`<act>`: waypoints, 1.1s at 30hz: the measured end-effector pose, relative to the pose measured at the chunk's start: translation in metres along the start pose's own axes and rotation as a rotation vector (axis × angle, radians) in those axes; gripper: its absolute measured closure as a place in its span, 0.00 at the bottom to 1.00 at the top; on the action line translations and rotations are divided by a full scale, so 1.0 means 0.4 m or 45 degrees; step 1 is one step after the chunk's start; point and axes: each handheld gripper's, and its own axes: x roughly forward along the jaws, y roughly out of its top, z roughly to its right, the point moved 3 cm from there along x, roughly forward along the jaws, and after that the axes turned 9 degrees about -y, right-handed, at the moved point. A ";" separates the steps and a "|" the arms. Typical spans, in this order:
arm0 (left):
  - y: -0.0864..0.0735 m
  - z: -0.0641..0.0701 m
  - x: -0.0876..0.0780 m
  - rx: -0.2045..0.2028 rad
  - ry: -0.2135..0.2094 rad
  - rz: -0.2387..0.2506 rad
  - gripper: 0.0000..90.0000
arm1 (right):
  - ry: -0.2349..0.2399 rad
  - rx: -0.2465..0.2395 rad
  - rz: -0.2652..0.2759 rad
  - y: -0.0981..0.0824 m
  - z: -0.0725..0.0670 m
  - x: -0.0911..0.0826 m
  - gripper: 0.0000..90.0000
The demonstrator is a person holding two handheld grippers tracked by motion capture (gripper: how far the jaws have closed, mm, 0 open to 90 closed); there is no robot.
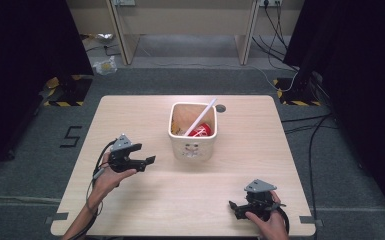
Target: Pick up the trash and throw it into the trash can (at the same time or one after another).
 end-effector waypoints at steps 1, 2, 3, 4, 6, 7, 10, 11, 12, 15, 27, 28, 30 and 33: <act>-0.003 0.001 0.000 0.001 -0.002 -0.002 0.23 | 0.000 0.000 0.000 0.000 0.000 0.000 0.00; -0.005 0.001 0.000 0.003 -0.003 -0.004 0.23 | -0.001 0.000 0.000 0.000 0.000 0.000 0.00; -0.007 0.003 0.000 0.002 -0.004 -0.004 0.23 | -0.001 0.000 0.001 0.000 0.000 0.000 0.00; -0.010 0.004 0.000 0.004 -0.005 -0.005 0.23 | 0.000 -0.001 0.002 0.000 0.000 0.000 0.00; -0.014 0.006 0.000 0.005 -0.007 -0.009 0.23 | 0.001 -0.002 0.002 0.000 0.000 0.000 0.00; -0.017 0.007 0.001 0.007 -0.007 -0.010 0.23 | 0.001 -0.002 0.002 0.000 0.000 0.000 0.00; -0.026 0.011 0.003 0.011 -0.011 -0.016 0.23 | 0.001 -0.002 0.002 0.000 -0.001 0.000 0.00; -0.029 0.012 0.003 0.014 -0.009 -0.020 0.23 | 0.001 -0.002 0.002 0.000 -0.001 0.000 0.00; -0.031 0.013 0.004 0.017 -0.008 -0.024 0.23 | 0.001 -0.001 0.002 0.000 -0.001 0.000 0.00; -0.042 0.017 0.007 0.019 -0.009 -0.032 0.23 | 0.001 -0.002 0.002 0.000 -0.001 0.000 0.00; -0.085 0.027 0.012 0.014 -0.024 -0.071 0.23 | 0.001 -0.003 0.003 0.000 -0.001 0.000 0.00; -0.088 0.027 0.011 0.014 -0.024 -0.073 0.23 | 0.001 -0.003 0.002 0.000 -0.001 0.000 0.00; -0.096 0.028 0.011 0.007 -0.024 -0.077 0.23 | 0.001 -0.004 0.003 0.000 -0.001 0.000 0.00; -0.108 0.029 0.012 0.004 -0.026 -0.086 0.23 | 0.001 -0.004 0.003 0.000 -0.002 0.000 0.00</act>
